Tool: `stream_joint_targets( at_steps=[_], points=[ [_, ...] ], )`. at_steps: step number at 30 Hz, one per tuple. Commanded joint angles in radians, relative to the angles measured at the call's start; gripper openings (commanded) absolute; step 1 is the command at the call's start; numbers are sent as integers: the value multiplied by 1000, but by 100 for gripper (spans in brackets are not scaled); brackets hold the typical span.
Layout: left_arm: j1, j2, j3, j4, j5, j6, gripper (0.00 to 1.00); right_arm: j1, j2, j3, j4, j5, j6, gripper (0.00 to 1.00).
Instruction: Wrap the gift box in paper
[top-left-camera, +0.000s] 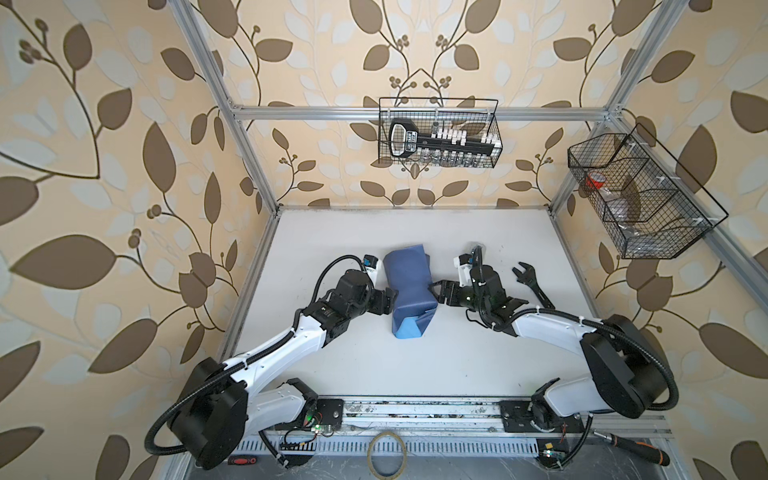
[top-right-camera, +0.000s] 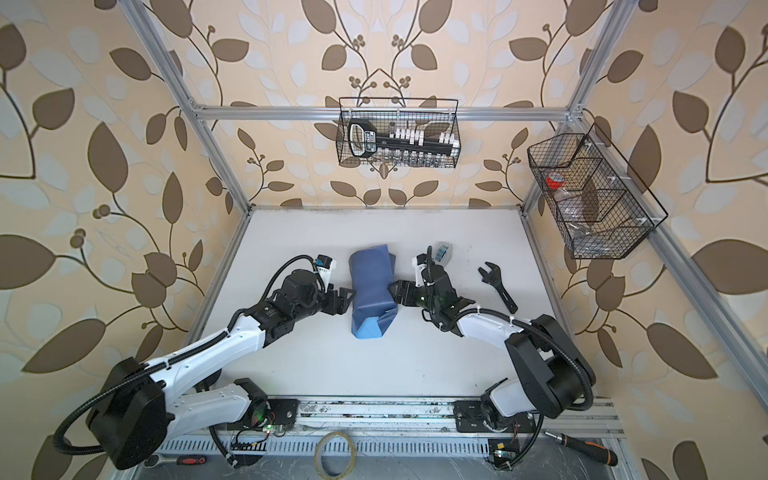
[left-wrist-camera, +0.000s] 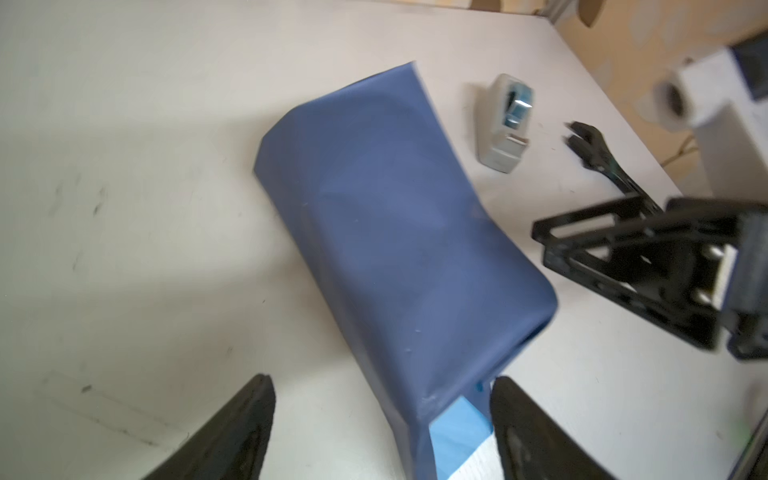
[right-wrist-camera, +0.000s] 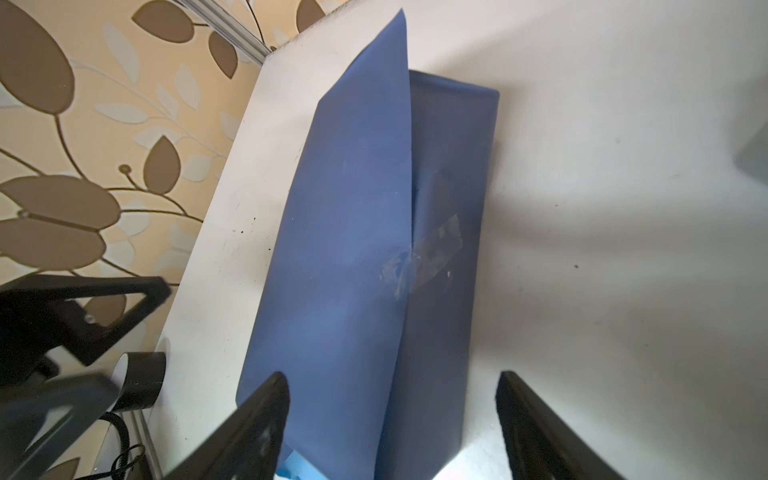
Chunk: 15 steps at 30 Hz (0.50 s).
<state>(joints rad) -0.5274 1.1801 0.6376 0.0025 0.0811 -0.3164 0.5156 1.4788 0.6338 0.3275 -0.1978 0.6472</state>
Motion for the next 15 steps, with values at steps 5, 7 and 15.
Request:
stream_joint_targets(
  at_steps=[5, 7, 15],
  points=[
    [80, 223, 135, 53, 201, -234, 71, 12, 99, 21, 93, -81, 60, 73],
    [81, 288, 162, 65, 252, -232, 65, 19, 103, 18, 97, -91, 61, 71],
    [70, 381, 182, 110, 394, -232, 50, 49, 66, -48, 139, -110, 97, 61]
  ],
)
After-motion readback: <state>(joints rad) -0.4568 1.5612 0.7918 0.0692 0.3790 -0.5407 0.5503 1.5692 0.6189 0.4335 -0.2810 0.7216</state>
